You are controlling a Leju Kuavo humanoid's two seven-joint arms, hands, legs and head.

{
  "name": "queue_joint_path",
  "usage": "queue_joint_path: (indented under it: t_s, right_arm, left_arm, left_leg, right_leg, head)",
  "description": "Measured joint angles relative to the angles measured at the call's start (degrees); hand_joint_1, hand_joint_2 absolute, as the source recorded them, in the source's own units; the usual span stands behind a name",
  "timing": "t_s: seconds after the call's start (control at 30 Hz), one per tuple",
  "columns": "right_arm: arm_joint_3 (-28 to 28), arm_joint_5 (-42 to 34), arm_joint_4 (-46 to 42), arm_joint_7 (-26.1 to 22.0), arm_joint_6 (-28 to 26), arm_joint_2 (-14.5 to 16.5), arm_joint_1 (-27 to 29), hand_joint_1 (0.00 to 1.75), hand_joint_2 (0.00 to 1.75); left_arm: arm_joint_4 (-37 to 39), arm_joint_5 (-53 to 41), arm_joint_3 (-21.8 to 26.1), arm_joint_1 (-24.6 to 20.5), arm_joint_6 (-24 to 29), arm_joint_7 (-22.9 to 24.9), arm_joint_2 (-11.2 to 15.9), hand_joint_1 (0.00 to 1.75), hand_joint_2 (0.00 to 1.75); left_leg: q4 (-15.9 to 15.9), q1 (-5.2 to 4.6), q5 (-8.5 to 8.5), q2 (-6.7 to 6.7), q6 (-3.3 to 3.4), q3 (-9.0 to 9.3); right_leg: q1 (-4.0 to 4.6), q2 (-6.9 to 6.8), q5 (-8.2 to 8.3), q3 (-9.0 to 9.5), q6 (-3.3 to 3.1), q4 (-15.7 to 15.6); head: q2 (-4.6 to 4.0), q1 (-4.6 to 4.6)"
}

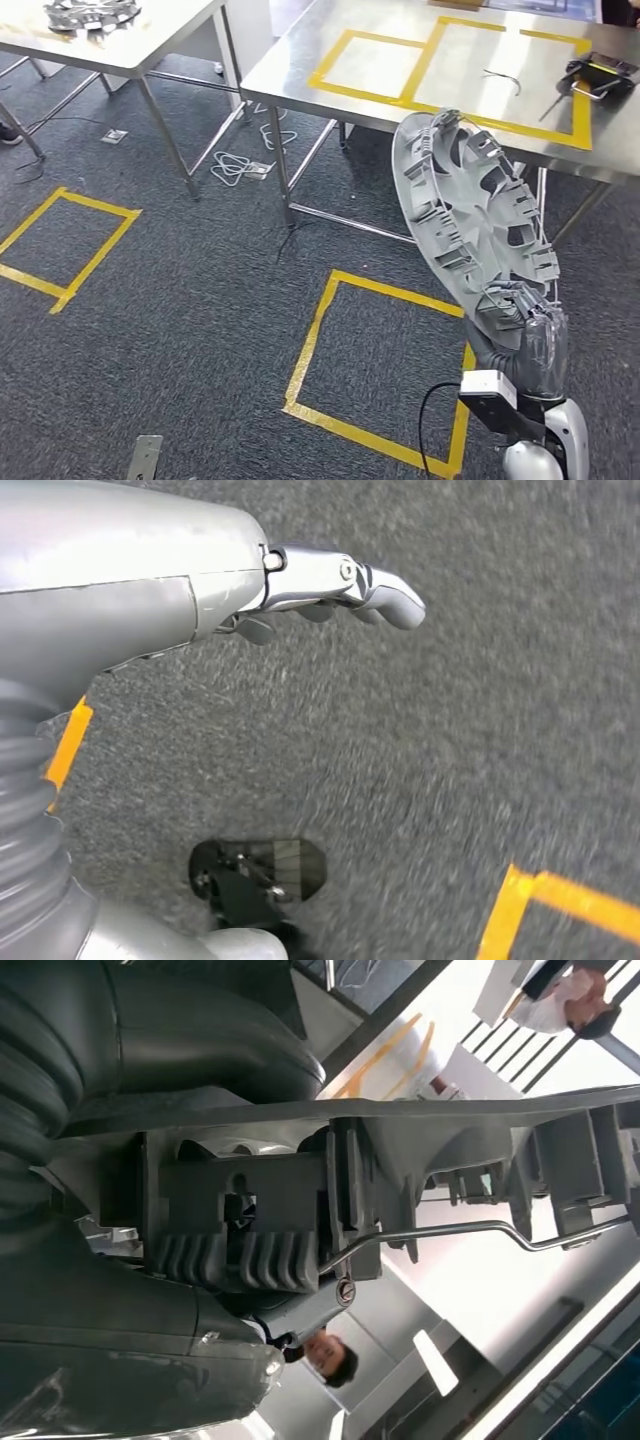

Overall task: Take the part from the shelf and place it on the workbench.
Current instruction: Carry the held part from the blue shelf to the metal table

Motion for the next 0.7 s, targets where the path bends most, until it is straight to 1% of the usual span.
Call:
queue_joint_path:
  t_s: [0.03,0.07,0.1,0.13,0.17,0.2,0.23,0.27,0.3,0.33,0.37,0.4,0.43,0.47,0.5,0.53,0.57,0.6,0.63,0.67,0.7]
  right_arm:
    - [0.0,0.0,0.0,0.0,0.0,0.0,0.0,1.75,1.75]
    - [0.0,0.0,0.0,0.0,0.0,0.0,0.1,1.75,1.75]
    - [0.0,0.0,0.0,0.0,0.0,0.0,0.1,1.75,1.75]
    - [0.0,0.0,0.0,0.0,0.0,0.0,0.1,1.75,1.75]
    - [0.0,0.0,0.0,0.0,0.0,0.0,0.1,1.75,1.75]
    - [0.0,0.0,0.0,0.0,0.0,0.0,0.0,1.75,1.75]
    - [0.0,0.0,0.0,0.0,0.0,0.0,0.0,1.75,1.75]
    - [-0.1,0.0,0.0,0.0,0.0,0.0,0.0,1.75,1.75]
    - [-0.1,0.0,0.0,0.0,0.0,0.1,0.0,1.75,1.75]
    - [-0.1,0.0,0.0,0.0,0.0,0.1,0.1,1.75,1.75]
    - [-0.2,0.0,0.0,0.0,0.0,0.1,0.3,1.75,1.75]
    - [-0.2,0.0,0.0,0.0,0.0,0.1,0.4,1.75,1.75]
    - [-0.2,0.0,0.0,0.0,0.0,0.1,0.4,1.75,1.75]
    - [-0.2,0.0,0.0,0.0,0.0,0.1,0.4,1.75,1.75]
    - [-0.2,0.0,0.0,0.0,0.0,0.1,0.3,1.75,1.75]
    - [-0.2,0.0,0.1,0.0,0.0,0.1,0.3,1.75,1.75]
    - [-0.2,0.0,0.1,0.0,0.0,0.1,0.3,1.75,1.75]
    - [-0.2,0.0,0.1,0.0,0.0,0.1,0.3,1.75,1.75]
    - [-0.2,0.0,0.2,0.0,0.0,0.1,0.3,1.75,1.75]
    - [-0.2,0.0,0.2,0.0,0.0,0.1,0.3,1.75,1.75]
    - [-0.2,0.0,0.2,0.0,0.0,0.1,0.3,1.75,1.75]
  left_arm:
    - [0.0,0.0,0.0,0.1,0.0,0.0,0.0,0.00,1.75]
    - [0.0,0.0,0.0,0.2,0.0,0.0,0.0,0.00,1.75]
    - [0.0,0.0,0.0,0.3,0.0,0.0,0.0,0.00,1.75]
    - [0.0,0.0,0.0,0.3,0.0,0.0,0.0,0.00,1.75]
    - [0.0,0.0,0.0,0.2,0.0,0.0,0.0,0.00,1.75]
    - [0.0,0.0,0.0,0.2,0.0,0.0,0.1,0.00,1.75]
    - [0.0,0.0,0.0,0.2,0.0,0.0,0.1,0.00,1.75]
    - [0.0,0.0,0.1,0.2,0.0,0.0,0.1,0.00,1.75]
    - [0.0,0.0,0.1,0.2,0.0,0.0,0.1,0.00,1.75]
    - [0.0,0.0,0.1,0.1,0.0,0.0,0.1,0.00,1.75]
    - [0.0,0.0,0.1,0.0,0.0,0.0,0.0,0.00,1.75]
    - [0.0,0.0,0.1,-0.1,0.0,0.0,0.0,0.00,1.75]
    - [0.0,0.0,0.1,-0.1,0.0,0.0,0.0,0.00,1.75]
    - [0.0,0.0,0.1,-0.1,0.0,0.0,0.0,0.00,1.75]
    - [0.0,0.0,0.1,0.0,0.0,0.0,0.0,0.00,1.75]
    - [0.0,0.0,0.1,0.2,0.0,0.0,0.0,0.00,1.75]
    - [0.0,0.0,0.1,0.2,0.0,0.0,0.0,0.00,1.75]
    - [0.0,0.0,0.1,0.3,0.0,0.0,0.0,0.00,1.75]
    - [0.0,0.0,0.1,0.2,0.0,0.0,-0.1,0.00,1.75]
    - [0.0,0.0,0.1,0.2,0.0,0.0,-0.1,0.00,1.75]
    - [0.0,0.0,0.1,0.2,0.0,0.0,-0.1,0.00,1.75]
  left_leg:
    - [3.5,-0.01,-1.38,-0.46,0.01,-1.48]
    - [5.4,-0.04,-1.61,-0.62,0.12,-2.26]
    - [5.0,-0.06,-0.58,-0.76,0.33,-1.98]
    - [2.4,-0.09,1.39,-1.08,0.64,-0.65]
    - [-1.4,-0.11,3.60,-2.09,1.04,1.30]
    - [-5.4,-0.08,5.24,-3.45,1.47,3.39]
    - [-8.6,-0.03,6.20,-4.69,1.73,4.96]
    - [-10.4,-0.01,6.40,-5.55,1.89,5.82]
    - [-11.1,0.00,6.21,-5.59,1.94,6.12]
    - [-11.4,0.08,6.22,-5.01,1.99,6.10]
    - [-11.6,0.17,6.28,-4.31,2.19,6.12]
    - [-11.9,0.28,6.39,-3.63,2.46,6.16]
    - [-12.1,0.39,6.50,-2.91,2.74,6.20]
    - [-12.1,0.38,6.52,-2.21,2.92,6.21]
    - [-12.1,0.35,6.49,-1.48,3.02,6.20]
    - [-12.1,0.33,6.46,-0.69,3.03,6.21]
    - [-12.1,0.34,6.43,0.09,3.00,6.23]
    - [-12.1,0.37,6.37,0.83,2.91,6.28]
    - [-12.0,0.44,6.26,1.51,2.74,6.38]
    - [-11.9,0.44,6.07,2.14,2.46,6.54]
    - [-11.7,0.30,5.83,2.70,2.08,6.65]
  right_leg:
    - [0.09,0.89,0.19,-0.28,-0.09,0.0]
    - [0.19,1.81,0.33,-0.48,-0.10,0.0]
    - [0.27,2.72,0.42,-0.57,-0.05,0.0]
    - [0.32,3.62,0.49,-0.59,0.02,0.0]
    - [0.27,4.46,0.55,-0.61,0.11,0.0]
    - [0.28,5.24,0.61,-0.72,0.25,0.1]
    - [0.23,5.98,0.74,-0.91,0.48,0.1]
    - [0.14,6.67,0.90,-1.17,0.78,0.1]
    - [0.09,7.35,1.11,-1.43,1.13,0.1]
    - [0.04,7.96,1.31,-1.70,1.53,0.0]
    - [0.10,7.53,1.26,-2.00,1.84,0.1]
    - [0.20,6.14,0.69,-2.55,2.11,0.9]
    - [0.29,4.29,-0.51,-3.55,2.38,2.8]
    - [0.28,2.23,-2.28,-5.05,2.58,6.1]
    - [0.19,1.01,-4.24,-6.95,2.83,10.2]
    - [0.06,0.56,-5.69,-8.70,3.06,14.0]
    - [-0.06,0.39,-6.22,-9.76,3.27,16.3]
    - [-0.17,0.24,-5.64,-9.69,3.46,16.3]
    - [-0.30,-0.11,-4.07,-8.35,3.64,13.9]
    - [-0.40,-1.16,-2.03,-6.05,3.85,9.7]
    - [-0.34,-2.48,-0.57,-3.81,3.91,5.7]
  head:
    - [0.00,-0.05]
    - [0.00,-0.06]
    - [0.00,-0.05]
    - [0.00,-0.05]
    - [0.00,-0.06]
    - [0.00,-0.03]
    - [0.00,-0.05]
    - [0.00,-0.03]
    - [0.00,-0.02]
    - [0.00,-0.04]
    - [0.00,-0.01]
    - [0.00,0.20]
    - [0.00,0.46]
    - [0.00,0.73]
    - [0.00,0.98]
    - [0.00,1.07]
    - [0.00,1.10]
    - [0.00,1.15]
    - [0.00,1.16]
    - [0.00,1.17]
    - [0.00,1.32]
